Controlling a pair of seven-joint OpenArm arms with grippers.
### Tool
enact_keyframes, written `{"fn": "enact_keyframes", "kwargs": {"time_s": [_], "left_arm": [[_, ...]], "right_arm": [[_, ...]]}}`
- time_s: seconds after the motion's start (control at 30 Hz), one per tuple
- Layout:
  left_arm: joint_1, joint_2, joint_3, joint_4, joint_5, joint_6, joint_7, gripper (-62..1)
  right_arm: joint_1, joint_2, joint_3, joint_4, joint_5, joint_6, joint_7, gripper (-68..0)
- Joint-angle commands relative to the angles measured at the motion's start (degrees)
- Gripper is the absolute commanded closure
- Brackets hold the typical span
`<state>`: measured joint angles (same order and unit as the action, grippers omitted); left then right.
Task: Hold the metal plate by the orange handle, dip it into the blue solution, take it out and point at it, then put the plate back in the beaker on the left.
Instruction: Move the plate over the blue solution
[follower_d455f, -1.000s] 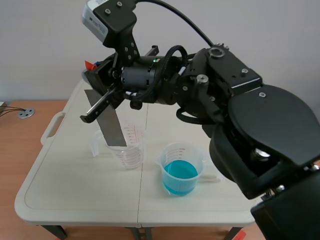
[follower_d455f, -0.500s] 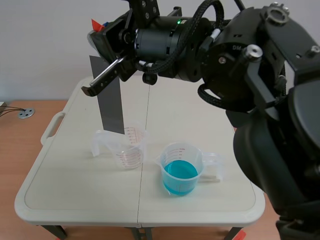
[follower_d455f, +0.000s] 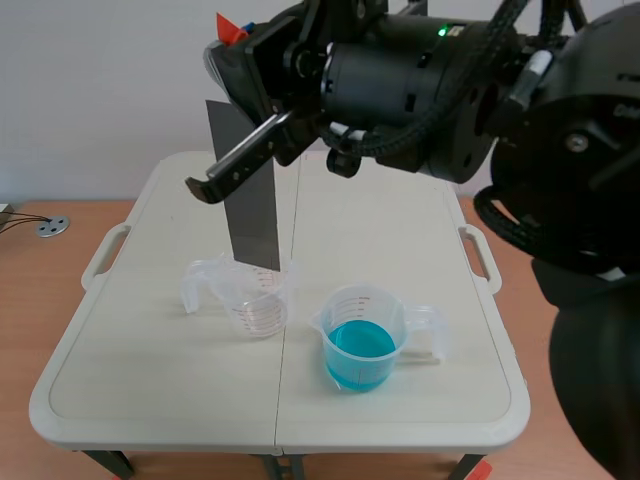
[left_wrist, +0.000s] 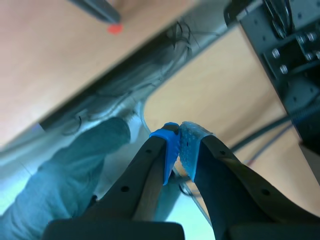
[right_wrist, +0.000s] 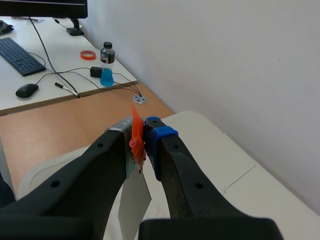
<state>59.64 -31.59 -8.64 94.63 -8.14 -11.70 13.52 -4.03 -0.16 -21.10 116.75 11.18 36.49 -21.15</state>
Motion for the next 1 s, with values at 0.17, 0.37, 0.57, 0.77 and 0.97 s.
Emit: {"fn": "enact_keyframes", "kwargs": {"time_s": [0.17,0.37,0.57,0.77,0.97], "left_arm": [[-1.1,0.0,-1.4,2.6,-0.2,0.0,0.0,-1.9],[-1.1,0.0,-3.8,6.5,-0.2,0.0,0.0,-1.9],[-1.1,-1.0,-4.3,10.4,-0.2,0.0,-0.2,-1.9],[-4.7,-6.5,-4.3,11.6,-4.5,-0.7,-0.2,-1.9],[-11.5,-12.7,-4.3,11.6,-16.2,-4.5,-0.1,-1.9]], "right_arm": [[-4.7,0.0,3.8,5.5,0.8,2.3,0.7,-1.5],[-8.6,0.0,7.4,7.8,0.8,4.1,0.9,-1.5],[-11.9,0.0,11.5,10.0,1.0,6.2,1.7,-1.5],[-13.2,0.0,15.1,10.2,1.1,6.2,3.1,-1.5],[-13.1,0.0,18.5,10.2,1.2,6.2,4.6,-1.5]]}}
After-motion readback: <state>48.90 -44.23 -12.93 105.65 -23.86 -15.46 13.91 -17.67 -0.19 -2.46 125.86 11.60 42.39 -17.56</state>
